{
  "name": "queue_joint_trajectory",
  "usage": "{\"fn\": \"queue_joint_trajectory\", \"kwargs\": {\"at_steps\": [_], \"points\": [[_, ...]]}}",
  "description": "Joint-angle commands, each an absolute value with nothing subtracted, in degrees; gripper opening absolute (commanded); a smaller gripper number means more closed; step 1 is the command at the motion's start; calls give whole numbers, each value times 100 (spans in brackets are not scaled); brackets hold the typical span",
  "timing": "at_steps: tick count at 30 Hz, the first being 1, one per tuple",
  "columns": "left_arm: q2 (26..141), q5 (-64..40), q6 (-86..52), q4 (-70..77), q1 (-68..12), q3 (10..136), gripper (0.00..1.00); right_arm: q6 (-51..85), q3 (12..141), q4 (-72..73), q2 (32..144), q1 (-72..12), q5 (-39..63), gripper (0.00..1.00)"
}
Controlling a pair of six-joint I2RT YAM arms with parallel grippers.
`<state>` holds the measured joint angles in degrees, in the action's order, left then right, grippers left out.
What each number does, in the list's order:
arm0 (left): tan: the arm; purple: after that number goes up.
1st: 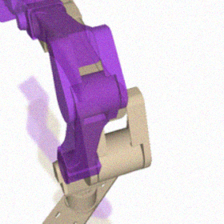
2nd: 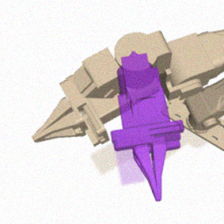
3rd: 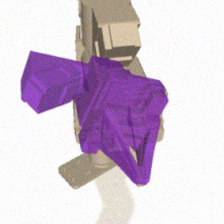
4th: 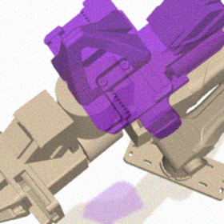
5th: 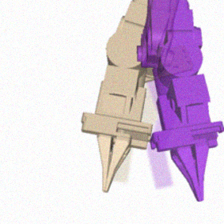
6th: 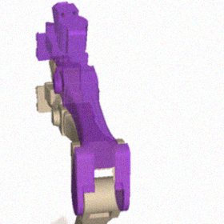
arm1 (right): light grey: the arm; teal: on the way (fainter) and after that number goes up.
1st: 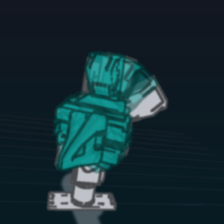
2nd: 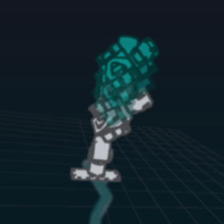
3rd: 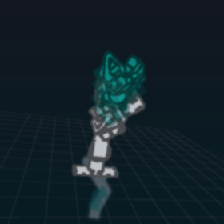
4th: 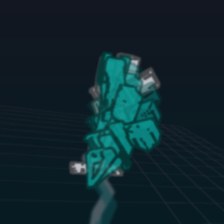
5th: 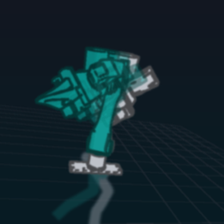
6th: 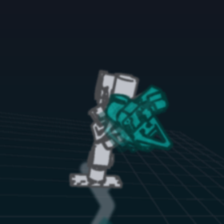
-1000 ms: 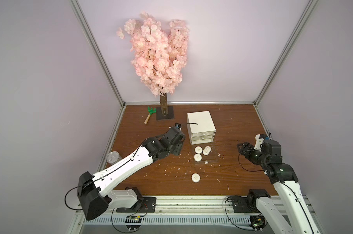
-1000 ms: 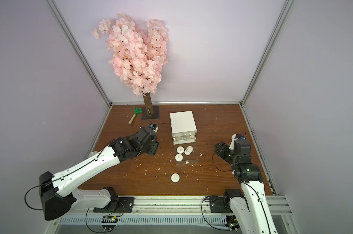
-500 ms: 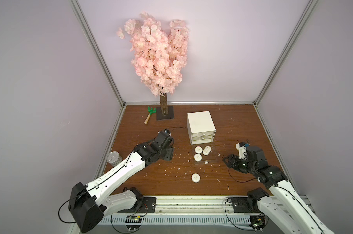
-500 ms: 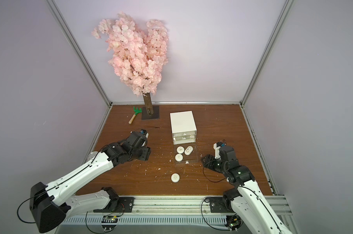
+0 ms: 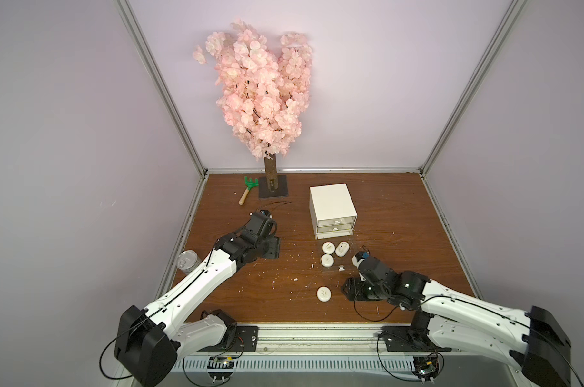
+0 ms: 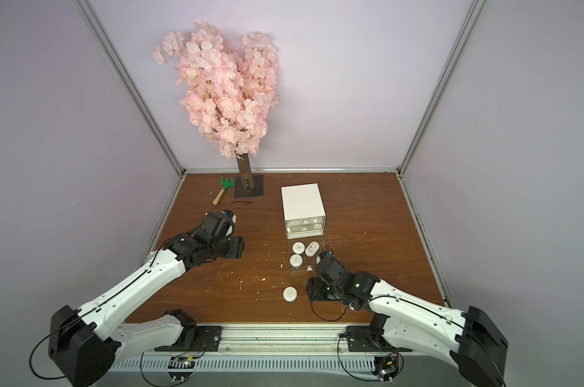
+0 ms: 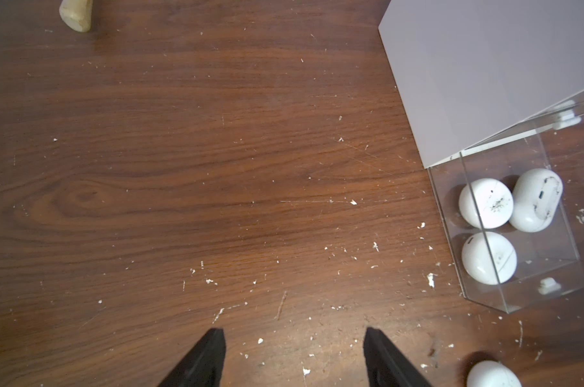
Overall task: Put the bluetooth earphones in the drawer according to color
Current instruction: Pick up the Bluetooth earphone from the center of the board.
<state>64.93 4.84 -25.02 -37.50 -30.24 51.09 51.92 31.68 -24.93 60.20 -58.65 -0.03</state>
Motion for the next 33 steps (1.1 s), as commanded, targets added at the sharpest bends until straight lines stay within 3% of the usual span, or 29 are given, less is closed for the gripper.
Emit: {"fn": "queue_joint_trajectory", "kwargs": {"at_steps": [1, 14, 33], "points": [[6342, 357, -2447, -3727, -2916, 5058, 70, 5268, 3740, -2074, 6646, -6206, -561, 71], [6214, 212, -2355, -3727, -2770, 5055, 70, 4781, 5226, -2336, 8660, -6742, -605, 79], [6270, 174, -2335, -3700, -2748, 5045, 70, 4882, 5555, -2943, 9367, -6974, -764, 76]]}}
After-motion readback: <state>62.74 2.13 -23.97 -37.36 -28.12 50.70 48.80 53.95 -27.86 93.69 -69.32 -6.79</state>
